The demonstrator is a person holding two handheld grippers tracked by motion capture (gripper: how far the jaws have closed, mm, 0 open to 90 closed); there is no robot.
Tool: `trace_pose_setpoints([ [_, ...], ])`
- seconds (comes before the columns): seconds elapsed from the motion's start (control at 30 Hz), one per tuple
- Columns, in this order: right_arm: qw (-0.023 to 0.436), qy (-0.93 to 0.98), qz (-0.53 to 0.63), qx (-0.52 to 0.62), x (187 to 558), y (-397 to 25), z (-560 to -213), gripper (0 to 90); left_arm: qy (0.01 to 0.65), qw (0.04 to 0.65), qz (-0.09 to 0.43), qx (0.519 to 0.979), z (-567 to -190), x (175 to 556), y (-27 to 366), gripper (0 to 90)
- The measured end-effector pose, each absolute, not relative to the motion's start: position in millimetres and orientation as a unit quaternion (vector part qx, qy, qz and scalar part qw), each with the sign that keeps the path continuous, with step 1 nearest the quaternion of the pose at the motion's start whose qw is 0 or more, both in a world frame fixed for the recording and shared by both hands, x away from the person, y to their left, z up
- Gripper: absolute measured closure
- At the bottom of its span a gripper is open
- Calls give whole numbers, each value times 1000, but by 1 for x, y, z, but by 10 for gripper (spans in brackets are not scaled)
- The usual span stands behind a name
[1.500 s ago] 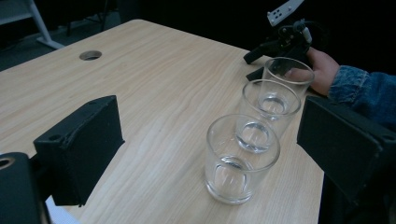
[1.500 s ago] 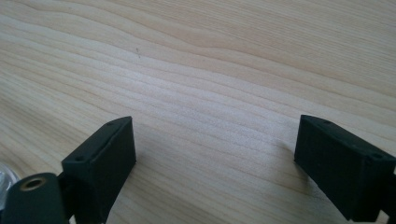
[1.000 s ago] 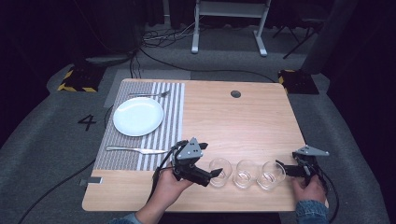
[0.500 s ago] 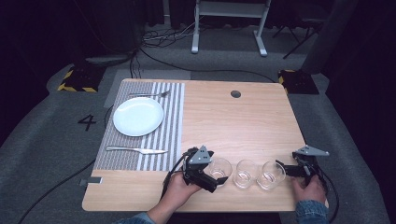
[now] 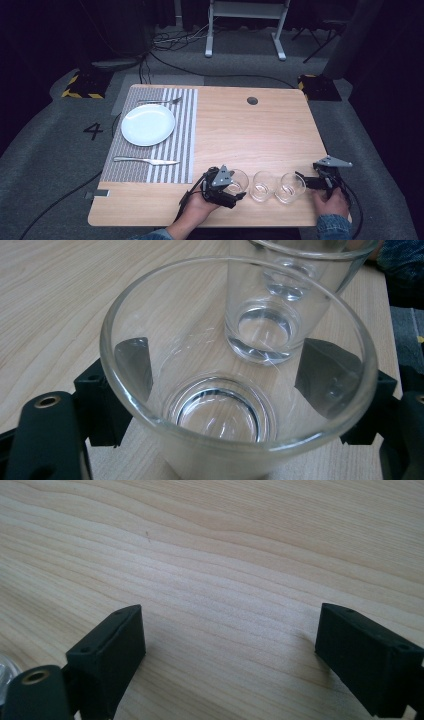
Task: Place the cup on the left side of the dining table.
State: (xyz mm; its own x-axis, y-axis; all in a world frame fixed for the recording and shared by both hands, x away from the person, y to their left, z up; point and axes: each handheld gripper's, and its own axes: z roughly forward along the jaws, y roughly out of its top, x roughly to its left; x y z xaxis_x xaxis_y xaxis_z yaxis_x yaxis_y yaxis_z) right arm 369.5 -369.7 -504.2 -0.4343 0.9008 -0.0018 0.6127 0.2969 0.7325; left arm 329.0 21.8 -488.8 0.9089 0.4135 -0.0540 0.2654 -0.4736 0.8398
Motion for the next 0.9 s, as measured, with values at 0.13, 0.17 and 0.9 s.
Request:
trace_pose_setpoints([
  [0.13, 213, 777, 338, 487, 369, -370, -504, 128, 193, 470, 78, 857, -488, 329, 21, 202],
  [0.17, 213, 777, 338, 487, 369, -370, -504, 128, 193, 470, 78, 858, -488, 329, 21, 202],
  [0.9, 214, 776, 338, 488, 370, -370, -504, 128, 218, 488, 68, 842, -435, 338, 39, 203],
])
